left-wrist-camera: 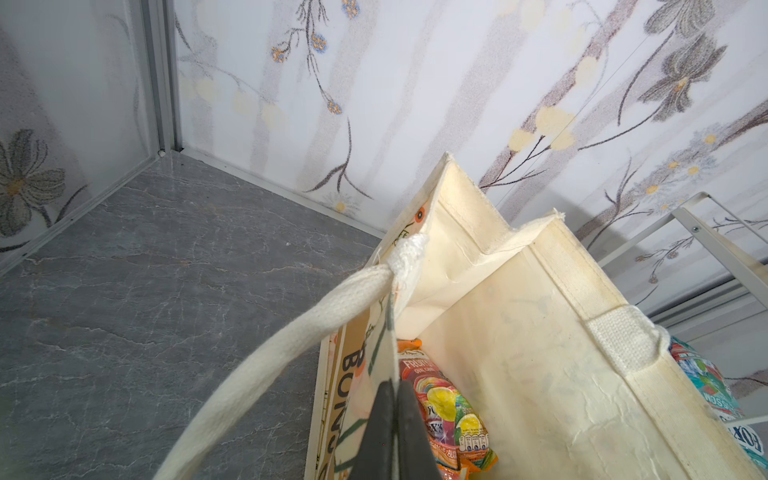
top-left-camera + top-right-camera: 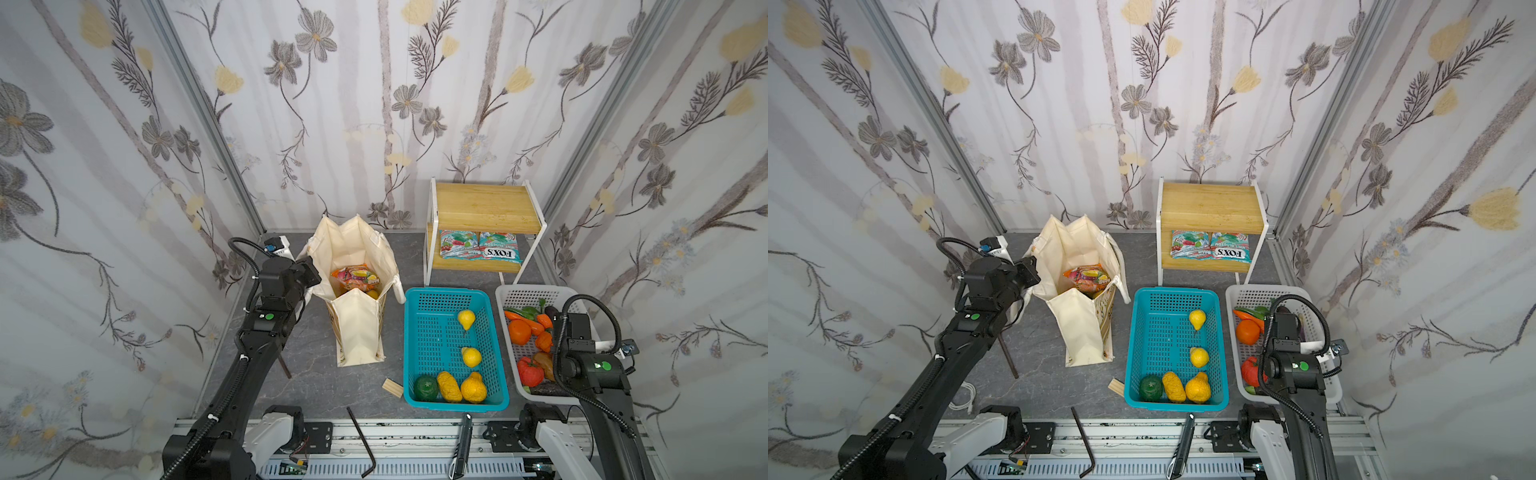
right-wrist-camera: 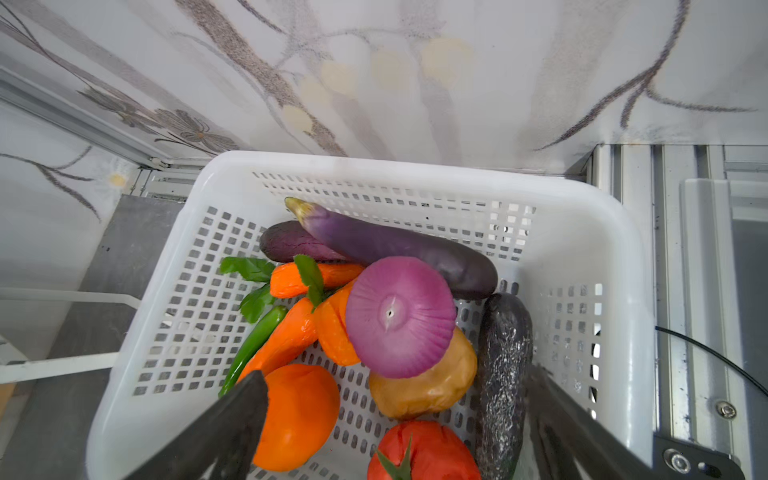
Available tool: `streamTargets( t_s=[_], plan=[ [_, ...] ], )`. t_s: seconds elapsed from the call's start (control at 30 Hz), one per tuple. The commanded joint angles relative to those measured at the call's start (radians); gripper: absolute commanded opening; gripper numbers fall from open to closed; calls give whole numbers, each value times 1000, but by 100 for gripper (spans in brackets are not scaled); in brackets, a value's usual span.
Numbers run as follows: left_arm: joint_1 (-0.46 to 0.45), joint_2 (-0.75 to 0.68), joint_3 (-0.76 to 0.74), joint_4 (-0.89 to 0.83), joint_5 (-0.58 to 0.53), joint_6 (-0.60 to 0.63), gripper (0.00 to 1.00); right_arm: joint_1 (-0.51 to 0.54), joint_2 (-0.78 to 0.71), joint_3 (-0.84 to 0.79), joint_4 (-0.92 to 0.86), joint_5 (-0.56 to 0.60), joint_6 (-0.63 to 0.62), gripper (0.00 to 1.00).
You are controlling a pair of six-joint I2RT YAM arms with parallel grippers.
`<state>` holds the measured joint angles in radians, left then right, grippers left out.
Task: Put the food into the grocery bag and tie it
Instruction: 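Move the right gripper back over the white vegetable basket, then close the right gripper on the purple onion in the white basket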
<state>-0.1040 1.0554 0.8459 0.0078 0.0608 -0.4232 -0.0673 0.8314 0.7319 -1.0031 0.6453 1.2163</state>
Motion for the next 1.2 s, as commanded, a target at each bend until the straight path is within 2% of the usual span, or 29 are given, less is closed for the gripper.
streamTargets(
  t_s=[0.0,0.13,0.23,0.47,0.73,1.03,1.17],
  plan=[
    [-1,4,-4,-9,18,-8,0,-47,22,-44,86,-8,-68,94],
    [-1,5,-5,-8,18,-6,0,-81,42,-96,153,-1,-92,91],
    [0,11,-5,-8,22,-8,0,-81,69,-118,178,44,-85,91],
    [-1,17,-5,-8,27,-11,0,-90,150,-139,247,49,-74,90],
    [-1,21,-7,-5,33,-12,0,-119,240,-181,384,-5,-95,90],
    [0,17,-8,-3,37,-11,0,-159,350,-186,480,-95,-124,82],
    [0,17,-8,-3,37,-11,0,-162,368,-196,514,-93,-135,78]
  ],
)
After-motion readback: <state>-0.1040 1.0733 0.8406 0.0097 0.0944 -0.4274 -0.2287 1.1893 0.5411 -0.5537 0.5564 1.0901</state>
